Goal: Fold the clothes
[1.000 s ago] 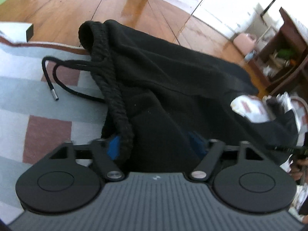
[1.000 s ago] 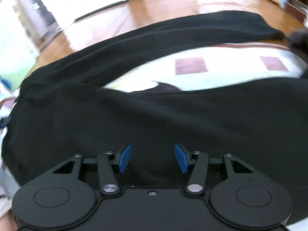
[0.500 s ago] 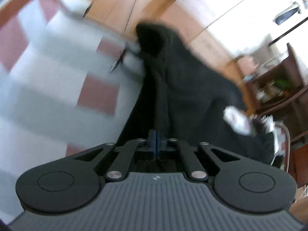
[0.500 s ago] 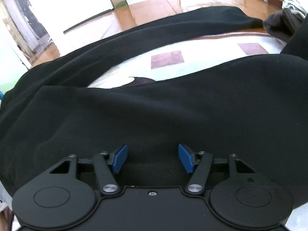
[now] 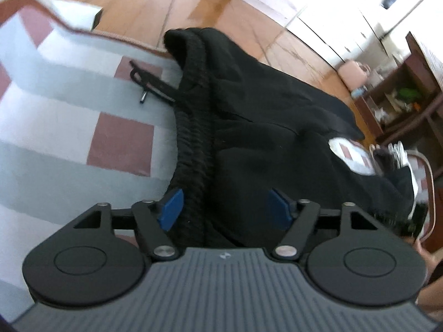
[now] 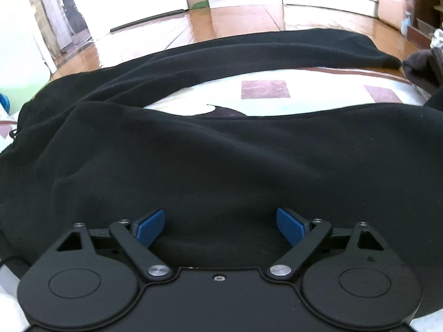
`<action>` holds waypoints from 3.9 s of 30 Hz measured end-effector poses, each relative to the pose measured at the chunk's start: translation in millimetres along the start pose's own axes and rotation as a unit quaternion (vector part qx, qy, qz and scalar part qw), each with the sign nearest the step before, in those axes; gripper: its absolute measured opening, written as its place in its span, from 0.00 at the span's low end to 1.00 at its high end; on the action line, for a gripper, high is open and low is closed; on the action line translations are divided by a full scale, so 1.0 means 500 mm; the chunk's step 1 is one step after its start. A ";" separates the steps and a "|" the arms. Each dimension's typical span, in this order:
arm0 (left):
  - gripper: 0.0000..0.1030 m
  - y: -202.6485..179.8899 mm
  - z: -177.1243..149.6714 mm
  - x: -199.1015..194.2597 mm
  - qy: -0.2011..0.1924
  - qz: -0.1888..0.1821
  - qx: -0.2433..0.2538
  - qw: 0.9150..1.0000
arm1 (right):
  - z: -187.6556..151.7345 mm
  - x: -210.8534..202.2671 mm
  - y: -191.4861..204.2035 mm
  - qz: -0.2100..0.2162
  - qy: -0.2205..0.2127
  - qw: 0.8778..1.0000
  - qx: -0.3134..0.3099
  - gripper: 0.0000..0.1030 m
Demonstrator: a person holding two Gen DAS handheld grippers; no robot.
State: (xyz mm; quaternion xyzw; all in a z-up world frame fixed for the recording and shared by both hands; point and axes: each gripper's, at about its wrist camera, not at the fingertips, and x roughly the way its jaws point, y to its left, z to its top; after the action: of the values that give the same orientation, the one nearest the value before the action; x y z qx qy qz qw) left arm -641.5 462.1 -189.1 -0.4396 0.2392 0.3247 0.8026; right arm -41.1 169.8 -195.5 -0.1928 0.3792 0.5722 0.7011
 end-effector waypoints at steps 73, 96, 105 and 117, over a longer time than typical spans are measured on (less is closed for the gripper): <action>0.79 -0.094 -0.018 -0.030 0.047 0.211 -0.179 0.960 | -0.054 -0.354 -0.505 -0.250 -0.224 0.917 0.217 0.10; 0.72 -0.163 0.002 0.089 -0.001 0.094 -0.178 0.980 | 0.038 -0.378 -0.450 -0.224 -0.215 0.937 0.157 0.10; 0.89 -0.200 -0.020 0.141 0.008 0.205 -0.106 0.973 | 0.035 -0.373 -0.451 -0.230 -0.211 0.938 0.154 0.11; 0.16 -0.344 0.027 -0.054 -0.145 0.281 0.061 0.947 | 0.152 -0.448 -0.442 -0.161 -0.236 0.941 0.180 0.10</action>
State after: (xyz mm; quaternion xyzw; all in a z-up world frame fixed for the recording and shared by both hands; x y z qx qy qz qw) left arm -532.7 396.0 -69.7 -0.2528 0.2535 0.5818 0.7303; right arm 179.1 16.6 -14.7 0.0185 0.2637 0.4031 0.8762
